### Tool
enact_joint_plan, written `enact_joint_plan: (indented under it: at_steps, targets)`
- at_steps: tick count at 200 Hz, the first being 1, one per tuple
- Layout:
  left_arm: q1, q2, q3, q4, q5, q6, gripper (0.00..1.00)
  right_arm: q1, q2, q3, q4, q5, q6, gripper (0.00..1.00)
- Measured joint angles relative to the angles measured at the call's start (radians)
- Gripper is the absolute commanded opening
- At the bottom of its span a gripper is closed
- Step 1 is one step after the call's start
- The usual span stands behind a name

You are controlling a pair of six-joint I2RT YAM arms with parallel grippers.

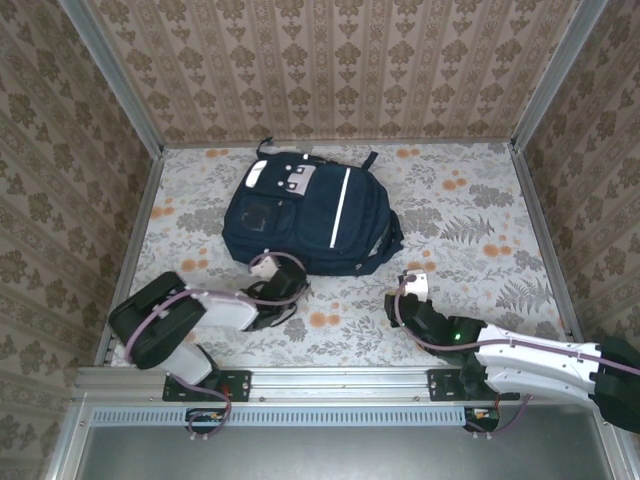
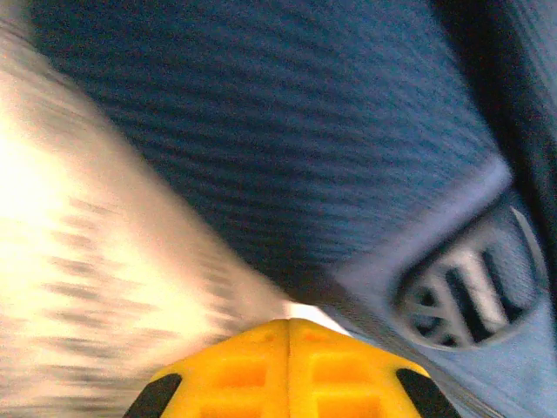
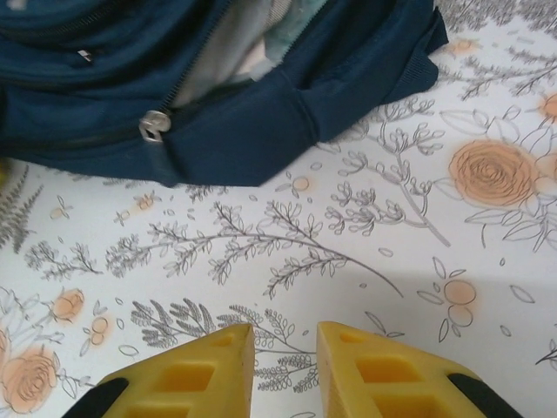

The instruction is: Pack the student bag

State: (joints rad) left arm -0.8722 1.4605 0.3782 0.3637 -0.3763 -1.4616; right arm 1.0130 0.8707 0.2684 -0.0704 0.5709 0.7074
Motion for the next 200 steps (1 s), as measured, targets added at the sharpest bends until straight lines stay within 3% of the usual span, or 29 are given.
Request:
enact_joint_plan:
  at_steps: [34, 65, 87, 139, 200]
  targets:
    - [0.081, -0.388, -0.145, -0.262, -0.064, 0.074, 0.24, 0.009, 0.114, 0.026, 0.051, -0.034, -0.027, 0.36]
    - [0.081, -0.778, -0.162, -0.43, -0.082, 0.164, 0.37, 0.043, 0.278, 0.127, 0.098, -0.043, -0.05, 0.38]
    - [0.081, -0.955, -0.171, -0.5, -0.076, 0.211, 0.4, 0.068, 0.423, 0.238, 0.108, -0.016, -0.057, 0.44]
    - [0.079, -1.039, -0.173, -0.656, -0.044, 0.265, 0.43, 0.073, 0.678, 0.457, 0.042, 0.116, -0.044, 0.45]
    - [0.079, -1.039, -0.177, -0.678, -0.009, 0.281, 0.46, 0.028, 0.828, 0.537, -0.003, 0.161, -0.046, 0.45]
